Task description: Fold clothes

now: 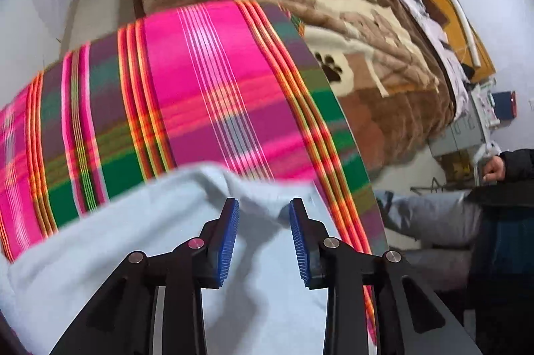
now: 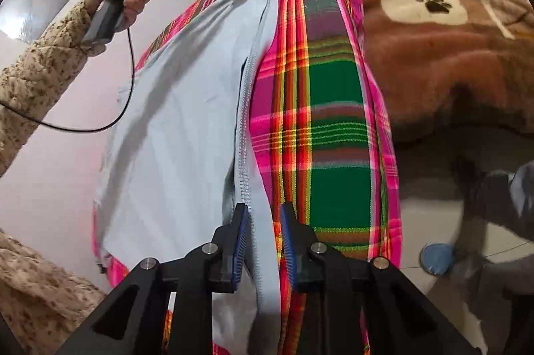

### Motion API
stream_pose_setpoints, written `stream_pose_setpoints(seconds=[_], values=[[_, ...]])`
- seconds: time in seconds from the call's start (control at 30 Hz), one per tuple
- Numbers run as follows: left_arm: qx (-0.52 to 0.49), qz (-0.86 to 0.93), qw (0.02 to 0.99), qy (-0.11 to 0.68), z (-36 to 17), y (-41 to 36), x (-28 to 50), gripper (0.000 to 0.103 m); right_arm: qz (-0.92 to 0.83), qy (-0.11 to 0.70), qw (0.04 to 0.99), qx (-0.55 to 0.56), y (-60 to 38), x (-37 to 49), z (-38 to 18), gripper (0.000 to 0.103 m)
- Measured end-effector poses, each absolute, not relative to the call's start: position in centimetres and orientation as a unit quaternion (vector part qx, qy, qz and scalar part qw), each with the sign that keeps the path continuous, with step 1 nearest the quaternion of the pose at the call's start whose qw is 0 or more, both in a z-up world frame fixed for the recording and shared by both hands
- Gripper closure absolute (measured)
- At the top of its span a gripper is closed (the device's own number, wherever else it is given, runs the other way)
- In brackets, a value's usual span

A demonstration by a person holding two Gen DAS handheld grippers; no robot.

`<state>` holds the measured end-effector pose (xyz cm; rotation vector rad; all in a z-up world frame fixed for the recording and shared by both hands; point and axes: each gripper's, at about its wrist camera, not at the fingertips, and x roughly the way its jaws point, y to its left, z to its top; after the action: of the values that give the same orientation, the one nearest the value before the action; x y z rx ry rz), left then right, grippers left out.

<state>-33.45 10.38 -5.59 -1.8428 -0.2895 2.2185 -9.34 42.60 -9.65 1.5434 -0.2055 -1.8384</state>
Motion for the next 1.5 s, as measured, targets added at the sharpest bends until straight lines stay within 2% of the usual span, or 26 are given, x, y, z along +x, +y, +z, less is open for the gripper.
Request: stream_pose_setpoints(seconds=[0.2, 0.27, 0.33, 0.67, 0.8, 0.97, 1.17, 1.23, 1.4, 1.5], values=[[-0.649, 0.741, 0.13, -0.107, -6.8, 11.8, -30.1, 0.07, -0.738, -0.007, 0.333, 0.587, 40.7, -8.2, -8.8, 0.081], [-0.655, 0.735, 0.134, -0.11, -7.2, 12.2, -29.0, 0.07, -0.75, 0.043, 0.326, 0.574, 39.6, -7.5, -8.5, 0.086], [-0.656, 0.733, 0.138, -0.116, -7.1, 12.4, -28.3, 0.07, -0.747, 0.076, 0.334, 0.569, 38.6, -6.9, -8.4, 0.1], [-0.666, 0.724, 0.149, -0.102, -7.4, 14.3, -26.8, 0.07, -0.772, 0.049, 0.266, 0.575, 40.2, -7.1, -7.1, 0.1], [-0.669, 0.722, 0.151, -0.092, -7.7, 15.1, -26.8, 0.07, -0.769, 0.112, 0.223, 0.588, 39.8, -6.1, -7.8, 0.102], [-0.672, 0.717, 0.154, -0.098, -7.9, 15.6, -26.8, 0.07, -0.794, 0.005, 0.245, 0.557, 41.6, -8.4, -6.5, 0.1], [-0.677, 0.711, 0.165, -0.095, -8.3, 16.4, -26.4, 0.07, -0.788, -0.023, 0.31, 0.532, 38.4, -12.4, -7.3, 0.095], [-0.678, 0.708, 0.174, -0.091, -8.4, 16.7, -26.2, 0.066, -0.783, -0.023, 0.321, 0.533, 37.4, -12.9, -8.0, 0.088], [-0.683, 0.705, 0.174, -0.085, -8.9, 16.9, -26.0, 0.064, -0.775, -0.013, 0.334, 0.537, 36.4, -12.4, -8.4, 0.085], [-0.684, 0.703, 0.173, -0.093, -9.3, 16.8, -25.9, 0.064, -0.78, 0.002, 0.325, 0.535, 36.3, -12.1, -8.3, 0.087]])
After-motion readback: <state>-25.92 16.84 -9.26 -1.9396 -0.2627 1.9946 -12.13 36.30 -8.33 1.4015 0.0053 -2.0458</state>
